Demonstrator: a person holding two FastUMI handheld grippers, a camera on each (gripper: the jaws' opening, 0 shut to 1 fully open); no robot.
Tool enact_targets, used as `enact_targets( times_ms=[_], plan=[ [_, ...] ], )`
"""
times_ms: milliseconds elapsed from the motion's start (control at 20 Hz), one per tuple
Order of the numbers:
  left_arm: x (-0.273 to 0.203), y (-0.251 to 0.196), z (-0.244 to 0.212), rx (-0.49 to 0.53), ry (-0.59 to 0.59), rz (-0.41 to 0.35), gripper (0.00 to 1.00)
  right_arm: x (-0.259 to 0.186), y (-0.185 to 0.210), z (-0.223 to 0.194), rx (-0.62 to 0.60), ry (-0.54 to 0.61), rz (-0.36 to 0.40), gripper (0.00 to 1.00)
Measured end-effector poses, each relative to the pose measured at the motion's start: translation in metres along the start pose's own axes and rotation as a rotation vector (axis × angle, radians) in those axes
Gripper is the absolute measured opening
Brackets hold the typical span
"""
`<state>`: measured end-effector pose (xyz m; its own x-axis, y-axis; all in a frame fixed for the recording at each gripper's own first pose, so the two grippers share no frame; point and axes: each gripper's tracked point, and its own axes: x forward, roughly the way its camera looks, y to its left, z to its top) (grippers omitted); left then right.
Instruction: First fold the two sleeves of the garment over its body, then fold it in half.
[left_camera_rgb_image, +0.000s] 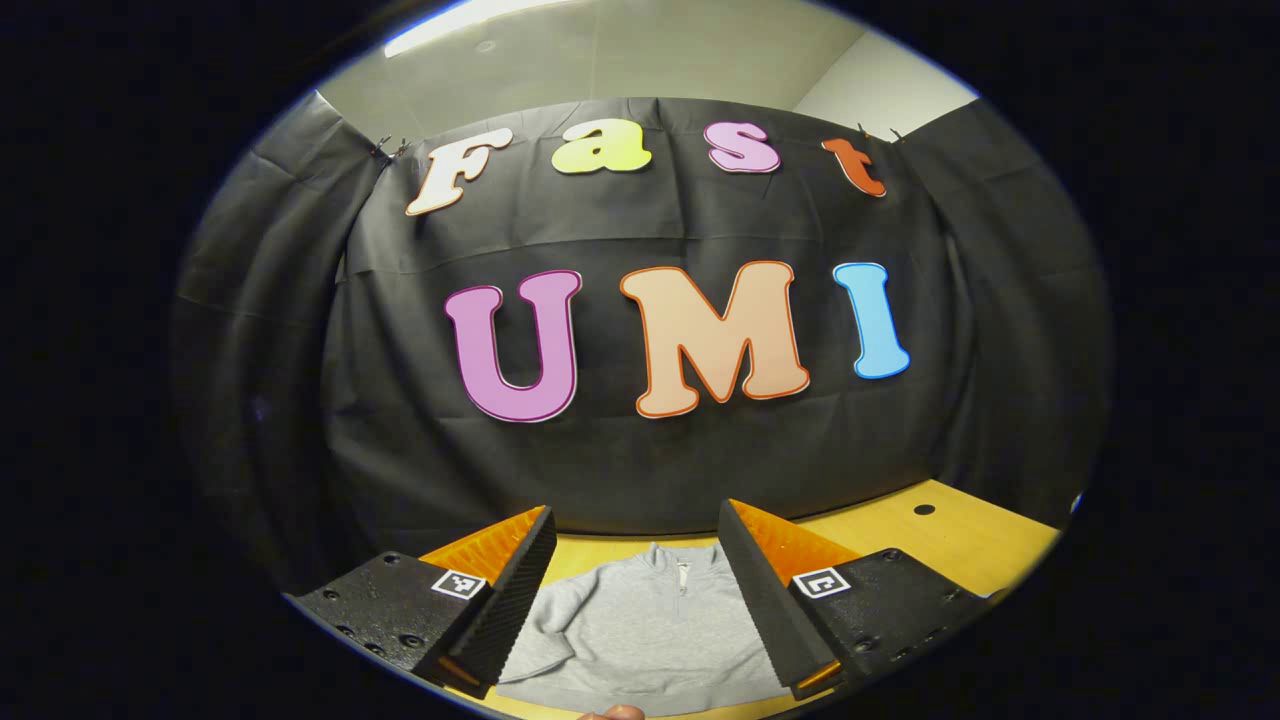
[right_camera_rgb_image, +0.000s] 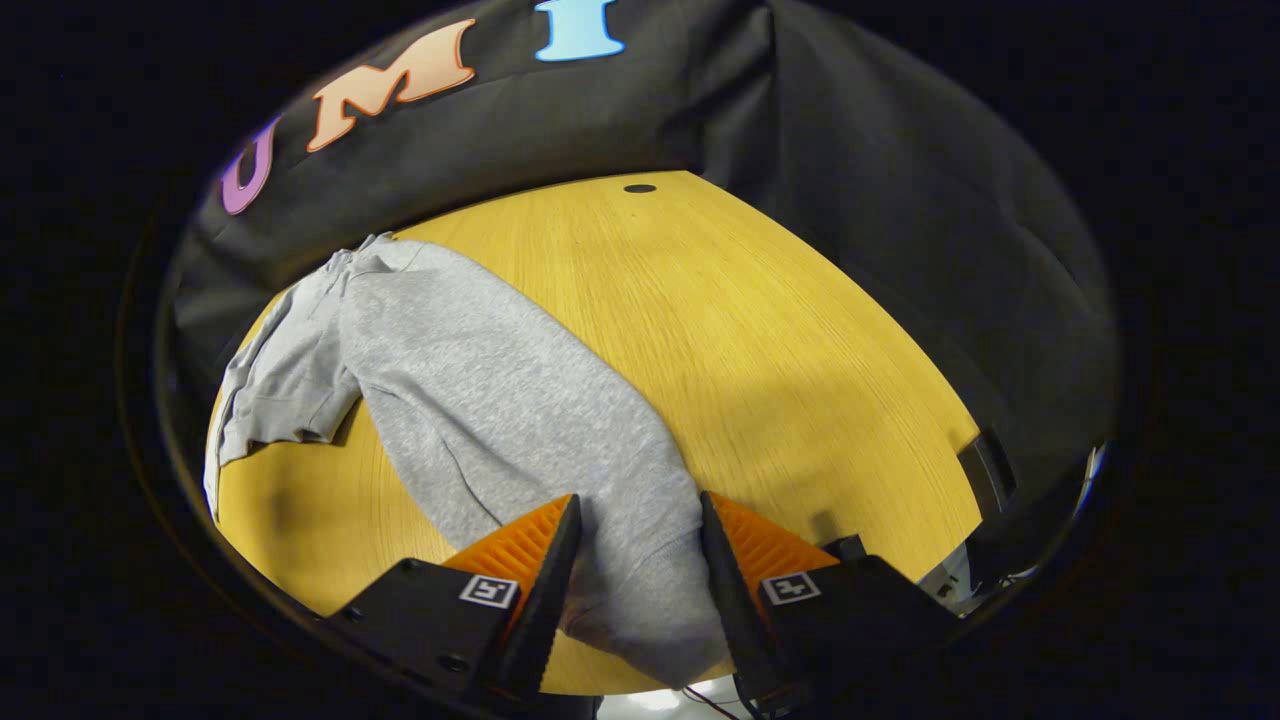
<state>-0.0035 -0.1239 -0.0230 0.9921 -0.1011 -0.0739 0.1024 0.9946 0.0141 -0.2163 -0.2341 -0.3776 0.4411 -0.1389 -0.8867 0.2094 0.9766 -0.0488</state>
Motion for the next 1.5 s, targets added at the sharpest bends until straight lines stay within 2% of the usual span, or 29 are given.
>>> enact_targets(
  times_ms=[100,200,250,350,500,750,850,900,950,1150,1500],
  plan=[
    [-0.003,-0.009,-0.003,0.000,0.007,0.008,0.95,-0.002,0.012,0.000,0.001,0.000,0.054,0.43],
    [-0.008,-0.013,-0.005,0.006,0.015,0.016,0.94,0.002,0.012,-0.001,0.050,-0.007,0.060,0.13],
    [-0.010,-0.014,-0.004,0.007,0.011,0.021,0.94,0.000,0.012,0.000,0.082,0.000,0.072,0.05],
    [-0.008,-0.011,-0.003,0.007,0.005,0.026,0.92,-0.001,0.009,0.001,0.150,0.027,0.084,0.05],
    [0.000,-0.003,-0.007,0.000,0.003,0.025,0.92,-0.003,0.004,0.019,0.224,-0.019,0.050,0.05],
    [0.012,0.033,-0.009,-0.016,0.009,0.038,0.92,-0.011,0.024,0.057,0.220,-0.072,0.028,0.05],
    [0.014,0.053,-0.013,-0.018,0.015,0.053,0.92,-0.012,0.040,0.080,0.212,-0.106,0.034,0.05],
    [0.014,0.066,-0.012,-0.016,0.012,0.066,0.95,-0.013,0.049,0.091,0.210,-0.125,0.039,0.04],
    [0.015,0.077,-0.012,-0.014,0.012,0.079,0.92,-0.014,0.059,0.104,0.205,-0.140,0.048,0.04],
    [0.013,0.123,-0.015,-0.017,0.011,0.144,0.92,-0.014,0.097,0.146,0.166,-0.192,0.072,0.05],
    [-0.003,0.195,-0.022,-0.010,0.022,0.269,0.92,-0.007,0.168,0.198,0.109,-0.235,0.145,0.05]
  ],
)
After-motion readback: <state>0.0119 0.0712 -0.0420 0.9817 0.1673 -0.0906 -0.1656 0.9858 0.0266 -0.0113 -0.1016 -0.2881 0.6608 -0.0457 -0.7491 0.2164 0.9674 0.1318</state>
